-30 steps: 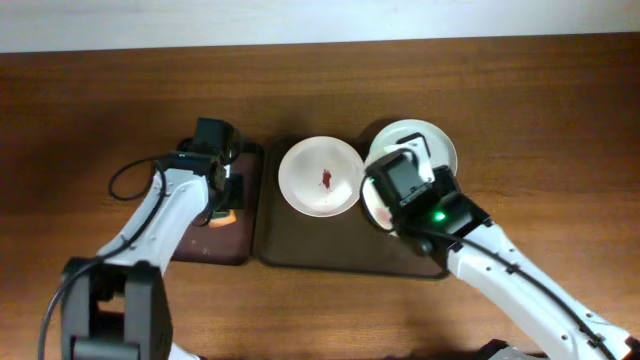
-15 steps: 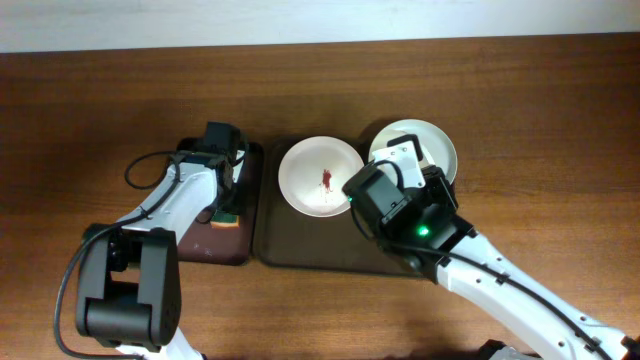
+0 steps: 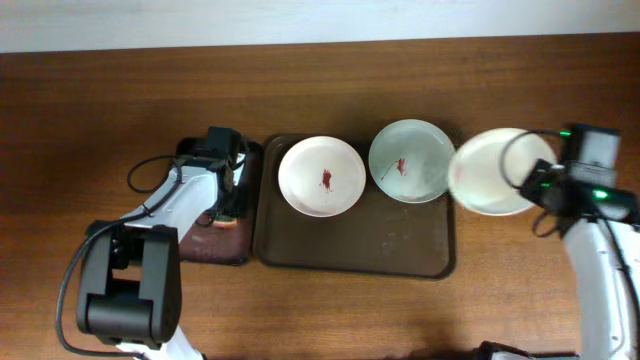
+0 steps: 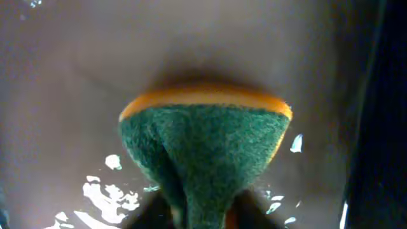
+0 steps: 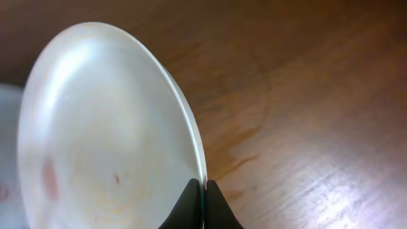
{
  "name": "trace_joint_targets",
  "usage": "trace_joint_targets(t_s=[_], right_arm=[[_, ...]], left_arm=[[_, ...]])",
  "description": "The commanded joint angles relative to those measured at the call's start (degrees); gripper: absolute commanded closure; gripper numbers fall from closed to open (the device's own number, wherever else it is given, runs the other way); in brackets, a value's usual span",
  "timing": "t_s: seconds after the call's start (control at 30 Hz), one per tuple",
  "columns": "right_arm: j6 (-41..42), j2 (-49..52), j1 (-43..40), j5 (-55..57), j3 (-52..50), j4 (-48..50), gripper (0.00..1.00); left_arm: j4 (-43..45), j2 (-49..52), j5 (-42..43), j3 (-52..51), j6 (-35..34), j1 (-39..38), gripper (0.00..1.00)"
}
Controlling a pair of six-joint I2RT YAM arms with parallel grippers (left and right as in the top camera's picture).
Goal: Clean dirty plates on tray and stack at the side
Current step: 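Lift the front white plate with right gripper and place it right of tray, then move right gripper to the pink plate rim and grip it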
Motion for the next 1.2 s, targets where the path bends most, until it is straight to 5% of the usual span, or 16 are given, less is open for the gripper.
trace_joint_targets(t_s=[0.0, 0.27, 0.37, 0.47, 0.5, 0.53, 0.57, 0.63, 0.67, 0.73, 0.8, 1.17], right_arm=[[1.0, 2.7, -10.6, -4.8, 1.0, 0.2, 0.96], [1.0, 15.9, -21.7, -9.0, 1.0, 3.0, 0.95], [1.0, 17.7, -21.7, -15.1, 1.0, 3.8, 0.66], [-2.6, 17.3, -20.9, -31.2, 1.6, 5.1, 0.6], [-4.0, 17.2, -19.5, -35.1, 2.2, 4.5, 0.59], [-5.6, 17.2, -17.7, -37.7, 2.7, 3.8, 0.59], [-6.8, 17.2, -14.8, -39.4, 3.2, 2.9, 0.59], [-9.6, 17.2, -7.5, -40.1, 3.3, 1.4, 0.59], [-10.8, 17.3, -2.5, -39.7, 3.3, 0.5, 0.59], [-12.0, 17.4, 4.2, -38.2, 3.3, 0.4, 0.59], [-12.0, 17.7, 12.2, -35.3, 3.3, 0.5, 0.59], [-6.3, 25.6, 34.0, -28.5, 3.2, 9.1, 0.59]], left_arm=[[-1.5, 1.7, 1.3, -1.1, 0.4, 0.2, 0.45], [-5.3, 1.7, 1.3, -1.1, 0.4, 0.2, 0.48], [-5.4, 1.7, 2.3, -1.1, 0.4, 0.2, 0.46], [-5.5, 1.7, 2.2, -1.1, 0.4, 0.2, 0.44], [-5.5, 1.7, 2.2, -1.1, 0.4, 0.2, 0.48], [-5.5, 1.7, 2.2, -1.1, 0.4, 0.2, 0.64], [-5.5, 1.7, 2.3, -1.1, 0.4, 0.2, 0.95], [-5.5, 1.7, 2.3, -1.1, 0.4, 0.2, 1.0], [-5.6, 1.7, 2.4, -1.1, 0.4, 0.2, 0.99], [-5.7, 1.7, 2.3, -1.1, 0.4, 0.2, 0.45], [-5.6, 1.7, 2.2, -1.0, 0.4, 0.2, 0.38], [-1.7, 1.7, 2.4, 3.9, -4.0, 0.2, 0.43]])
